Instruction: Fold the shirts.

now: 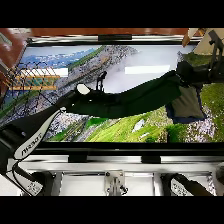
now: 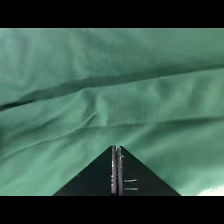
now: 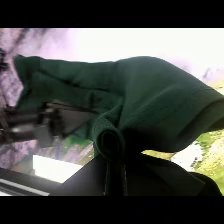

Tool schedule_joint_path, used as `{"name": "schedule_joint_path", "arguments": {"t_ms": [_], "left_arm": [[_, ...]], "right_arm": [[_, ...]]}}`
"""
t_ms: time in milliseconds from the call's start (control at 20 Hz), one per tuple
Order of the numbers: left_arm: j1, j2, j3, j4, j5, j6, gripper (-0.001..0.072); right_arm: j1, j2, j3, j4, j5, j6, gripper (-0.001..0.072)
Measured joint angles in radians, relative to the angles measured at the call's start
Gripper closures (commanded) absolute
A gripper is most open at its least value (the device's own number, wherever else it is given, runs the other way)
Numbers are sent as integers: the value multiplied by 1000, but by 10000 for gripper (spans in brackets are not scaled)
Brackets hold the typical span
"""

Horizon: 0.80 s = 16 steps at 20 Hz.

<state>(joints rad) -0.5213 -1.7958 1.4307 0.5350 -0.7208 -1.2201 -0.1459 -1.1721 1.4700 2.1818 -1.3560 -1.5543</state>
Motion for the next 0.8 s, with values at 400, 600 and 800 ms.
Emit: {"name": "schedule_joint_path", "arguments": {"t_ms": [400, 600, 800], "left_arm": [[-115, -80, 4, -259, 164, 11, 677], [-64, -24, 7, -229, 108, 73, 677], [60, 153, 9, -53, 80, 80, 676]], "right_arm": [[0, 90, 0, 51, -24, 25, 622], [0, 84, 0, 9, -10, 18, 622], [39, 25, 0, 12, 60, 0, 622]]}}
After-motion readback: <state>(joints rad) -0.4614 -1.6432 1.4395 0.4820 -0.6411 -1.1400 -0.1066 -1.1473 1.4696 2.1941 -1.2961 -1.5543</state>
